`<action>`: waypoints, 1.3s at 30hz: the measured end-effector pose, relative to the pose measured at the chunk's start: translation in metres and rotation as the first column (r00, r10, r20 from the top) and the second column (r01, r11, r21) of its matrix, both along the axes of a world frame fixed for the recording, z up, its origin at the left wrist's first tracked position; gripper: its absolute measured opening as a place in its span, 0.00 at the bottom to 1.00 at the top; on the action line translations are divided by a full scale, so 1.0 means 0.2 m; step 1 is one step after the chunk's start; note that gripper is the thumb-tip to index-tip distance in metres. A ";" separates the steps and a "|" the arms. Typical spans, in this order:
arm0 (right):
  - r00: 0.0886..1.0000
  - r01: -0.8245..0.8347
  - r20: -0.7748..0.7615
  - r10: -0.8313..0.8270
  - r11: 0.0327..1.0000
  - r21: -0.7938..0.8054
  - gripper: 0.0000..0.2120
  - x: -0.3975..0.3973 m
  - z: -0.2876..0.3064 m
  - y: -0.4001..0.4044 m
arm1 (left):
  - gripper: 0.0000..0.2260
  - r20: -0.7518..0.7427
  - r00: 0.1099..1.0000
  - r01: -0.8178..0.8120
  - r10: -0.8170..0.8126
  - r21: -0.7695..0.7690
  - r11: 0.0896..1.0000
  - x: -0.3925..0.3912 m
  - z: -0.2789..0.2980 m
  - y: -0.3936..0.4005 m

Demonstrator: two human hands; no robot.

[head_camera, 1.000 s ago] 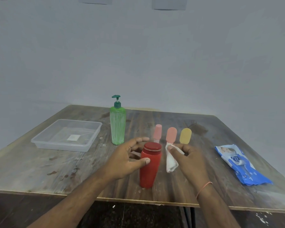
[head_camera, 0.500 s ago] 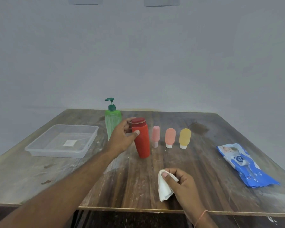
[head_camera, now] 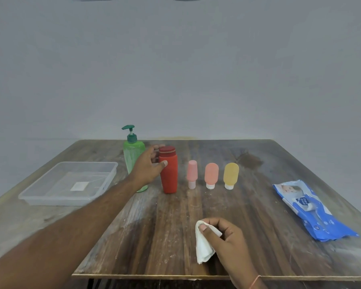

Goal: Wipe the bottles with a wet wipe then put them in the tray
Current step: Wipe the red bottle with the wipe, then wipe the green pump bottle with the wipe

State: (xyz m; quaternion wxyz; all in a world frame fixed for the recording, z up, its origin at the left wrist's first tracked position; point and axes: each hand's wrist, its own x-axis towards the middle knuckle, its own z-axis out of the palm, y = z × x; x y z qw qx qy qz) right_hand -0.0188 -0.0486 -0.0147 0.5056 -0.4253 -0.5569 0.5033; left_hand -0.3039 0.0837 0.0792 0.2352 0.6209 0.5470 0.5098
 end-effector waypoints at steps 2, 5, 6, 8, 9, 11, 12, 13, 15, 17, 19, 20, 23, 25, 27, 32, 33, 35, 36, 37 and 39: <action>1.000 -0.003 0.004 0.003 1.000 0.004 0.03 0.00 0.00 0.00 | 0.22 -0.003 1.000 -0.005 0.005 0.007 1.000 -0.01 -0.01 0.00; 1.000 -0.004 0.007 0.004 1.000 0.001 0.03 0.00 0.00 0.00 | 0.22 -0.003 1.000 -0.001 0.001 0.013 1.000 -0.01 0.00 0.01; 1.000 -0.006 0.006 0.006 1.000 0.001 0.03 0.00 0.00 0.00 | 0.22 -0.009 1.000 0.003 -0.002 0.013 1.000 -0.02 0.00 0.01; 1.000 -0.006 0.003 0.006 1.000 0.002 0.03 0.01 0.01 0.00 | 0.22 -0.021 1.000 0.010 -0.010 0.004 1.000 -0.03 0.00 0.01; 1.000 -0.004 0.006 0.004 1.000 0.000 0.03 0.01 0.01 0.00 | 0.23 -0.028 1.000 0.011 -0.011 -0.003 1.000 -0.03 0.00 0.01; 1.000 -0.002 0.004 0.002 1.000 -0.003 0.03 0.01 0.00 0.00 | 0.22 -0.036 0.999 0.018 -0.019 -0.012 1.000 -0.03 0.00 0.02; 1.000 -0.005 0.000 0.005 1.000 -0.007 0.02 0.00 0.01 0.00 | 0.22 -0.038 0.999 0.024 -0.024 -0.017 1.000 -0.03 0.00 0.01; 1.000 -0.007 -0.003 0.007 1.000 -0.008 0.02 0.00 0.01 0.00 | 0.22 -0.037 0.999 0.027 -0.028 -0.020 0.999 -0.03 0.00 0.01; 1.000 -0.004 -0.002 0.004 1.000 -0.009 0.04 0.00 0.00 0.00 | 0.23 -0.034 0.999 0.033 -0.034 -0.029 0.999 -0.02 0.00 0.00; 1.000 0.000 -0.006 0.000 1.000 -0.007 0.02 0.00 0.00 0.00 | 0.25 -0.029 0.999 0.040 -0.041 -0.039 0.998 -0.02 0.00 -0.01; 1.000 -0.001 -0.014 0.001 1.000 -0.004 0.07 0.00 0.00 -0.01 | 0.29 -0.034 0.999 0.038 -0.040 -0.043 0.998 -0.02 0.01 -0.03; 1.000 -0.002 -0.016 0.002 1.000 -0.003 0.10 0.00 0.00 -0.01 | 0.31 -0.030 0.999 0.034 -0.035 -0.042 0.999 -0.01 0.01 -0.04; 0.999 -0.010 -0.031 0.009 1.000 -0.010 0.12 0.00 0.00 -0.01 | 0.33 0.006 1.000 0.008 -0.008 -0.001 1.000 -0.01 0.00 -0.12; 1.000 -0.009 -0.028 0.009 1.000 -0.008 0.12 0.00 0.00 -0.01 | 0.30 0.012 0.999 -0.050 0.049 0.059 0.997 0.00 -0.02 -0.20; 0.999 -0.011 -0.031 0.011 1.000 -0.003 0.11 0.00 0.00 -0.01 | 0.25 0.016 0.988 -0.153 0.152 0.171 0.973 -0.01 -0.04 -0.29; 0.998 0.014 -0.056 -0.012 1.000 0.027 0.04 0.01 0.00 0.00 | 0.21 0.136 0.914 -0.406 0.383 0.337 0.849 -0.13 -0.13 -0.34; 0.998 0.033 -0.058 -0.030 0.999 0.038 0.03 0.00 0.00 0.00 | 0.24 0.136 0.897 -0.441 0.420 0.302 0.845 -0.16 -0.16 -0.31; 0.996 0.064 -0.058 -0.061 0.997 0.052 0.04 0.00 0.00 0.01 | 0.31 0.118 0.881 -0.473 0.459 0.195 0.859 -0.22 -0.20 -0.26; 0.996 0.073 -0.050 -0.070 0.996 0.055 0.05 -0.01 0.00 0.01 | 0.34 0.114 0.885 -0.463 0.451 0.135 0.876 -0.23 -0.21 -0.24; 0.996 0.084 -0.037 -0.082 0.995 0.059 0.06 -0.01 0.01 0.01 | 0.38 0.120 0.898 -0.434 0.424 0.077 0.897 -0.24 -0.21 -0.21; 0.994 0.103 -0.037 -0.102 0.994 0.045 0.07 -0.01 0.01 0.01 | 0.43 0.179 0.928 -0.325 0.326 -0.032 0.945 -0.25 -0.20 -0.17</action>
